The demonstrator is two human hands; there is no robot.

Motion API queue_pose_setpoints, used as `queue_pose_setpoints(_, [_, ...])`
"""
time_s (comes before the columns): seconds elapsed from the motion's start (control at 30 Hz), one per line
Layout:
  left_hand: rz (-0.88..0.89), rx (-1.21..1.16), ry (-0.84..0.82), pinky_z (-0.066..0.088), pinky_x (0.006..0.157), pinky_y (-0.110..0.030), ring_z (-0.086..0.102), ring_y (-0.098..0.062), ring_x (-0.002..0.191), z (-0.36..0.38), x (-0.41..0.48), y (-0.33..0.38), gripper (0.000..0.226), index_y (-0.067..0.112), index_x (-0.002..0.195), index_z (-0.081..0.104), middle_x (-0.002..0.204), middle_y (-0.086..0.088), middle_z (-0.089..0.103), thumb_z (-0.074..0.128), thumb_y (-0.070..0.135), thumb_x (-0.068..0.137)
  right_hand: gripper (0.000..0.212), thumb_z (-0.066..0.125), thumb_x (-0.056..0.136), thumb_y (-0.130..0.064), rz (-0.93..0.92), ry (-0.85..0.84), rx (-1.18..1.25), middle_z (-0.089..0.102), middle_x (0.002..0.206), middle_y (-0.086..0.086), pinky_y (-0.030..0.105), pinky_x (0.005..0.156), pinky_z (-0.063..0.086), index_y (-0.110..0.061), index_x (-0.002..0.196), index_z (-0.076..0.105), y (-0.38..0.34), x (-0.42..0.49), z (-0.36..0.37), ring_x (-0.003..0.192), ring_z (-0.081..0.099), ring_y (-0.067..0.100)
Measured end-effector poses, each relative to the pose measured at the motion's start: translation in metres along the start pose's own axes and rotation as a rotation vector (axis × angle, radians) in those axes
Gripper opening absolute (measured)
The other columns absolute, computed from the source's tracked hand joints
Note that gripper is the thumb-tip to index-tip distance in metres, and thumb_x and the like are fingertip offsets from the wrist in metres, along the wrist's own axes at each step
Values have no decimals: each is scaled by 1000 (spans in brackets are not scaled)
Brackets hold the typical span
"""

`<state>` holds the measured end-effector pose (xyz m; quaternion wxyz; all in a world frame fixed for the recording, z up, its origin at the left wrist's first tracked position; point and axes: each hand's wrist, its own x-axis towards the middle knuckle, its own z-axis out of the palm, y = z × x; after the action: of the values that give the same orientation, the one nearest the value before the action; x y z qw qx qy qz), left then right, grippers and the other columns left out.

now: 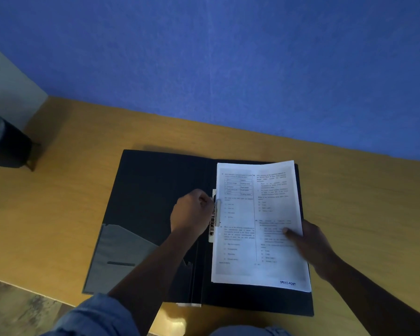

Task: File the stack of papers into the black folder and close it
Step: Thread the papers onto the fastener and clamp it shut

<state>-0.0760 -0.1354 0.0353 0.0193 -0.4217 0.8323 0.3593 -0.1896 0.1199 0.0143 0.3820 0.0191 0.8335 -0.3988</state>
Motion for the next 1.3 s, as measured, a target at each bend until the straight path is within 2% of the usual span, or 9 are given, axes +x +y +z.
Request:
queue_pose_setpoints(0.07, [2,-20,54,52,55,-27,64,-8,63,-2,-3,-4,12,26,88,69,78,12,71,60,33,92,45,69,85,-43,-21,-54,-347,71,111,-4,31,65,54,-22,123,55,-7,-1,-8,89,69,19])
queue_pose_setpoints(0.17, [47,-19,142,49,52,-27,61,-8,59,-2,-8,-9,15,23,87,70,72,10,70,60,32,94,60,65,72,-68,-14,34,-713,67,95,-8,36,66,58,-24,110,52,-17,-4,-22,78,67,15])
queue_pose_setpoints(0.27, [191,5,185,54,53,-29,62,-7,62,3,-16,-7,14,22,85,69,74,10,68,61,30,93,49,68,78,-57,-85,187,-661,67,95,-1,36,71,56,-19,106,56,-32,-2,-36,81,64,18])
queue_pose_setpoints(0.33, [392,40,145,53,56,-25,62,-5,66,15,-28,2,13,22,90,70,80,10,69,61,31,92,39,70,81,-47,-163,218,-569,69,103,2,33,74,53,-18,107,61,-44,6,-44,89,64,19])
queue_pose_setpoints(0.5, [1077,348,-265,50,79,-37,61,-21,88,70,-65,34,29,14,96,68,94,-2,66,59,39,83,31,64,87,-19,-409,196,-564,69,117,8,33,85,53,-12,117,66,-78,46,-49,100,66,22])
queue_pose_setpoints(0.63, [1357,436,-460,42,91,-41,55,-27,106,114,-77,56,34,8,103,68,105,-9,64,65,34,80,42,53,88,-8,-453,194,-728,60,132,9,35,93,51,-14,129,62,-102,87,-51,116,60,28])
queue_pose_setpoints(0.77, [1446,618,-523,40,98,-40,55,-27,112,134,-76,63,51,9,111,70,111,-8,65,74,42,72,57,49,83,1,-397,131,-828,52,141,6,39,99,48,-15,137,55,-103,105,-46,126,51,28])
queue_pose_setpoints(0.97, [1520,685,-481,40,93,-39,56,-21,89,135,-79,63,27,12,94,69,95,-3,62,66,35,81,57,53,79,6,-489,177,-890,55,130,5,40,92,51,-16,132,59,-102,108,-38,120,50,26])
queue_pose_setpoints(1.3, [1465,670,-402,31,110,-51,52,-27,91,138,-89,56,25,7,94,67,93,-7,60,46,18,88,63,53,77,13,-527,162,-915,55,131,4,43,91,53,-16,133,58,-94,109,-35,119,49,29])
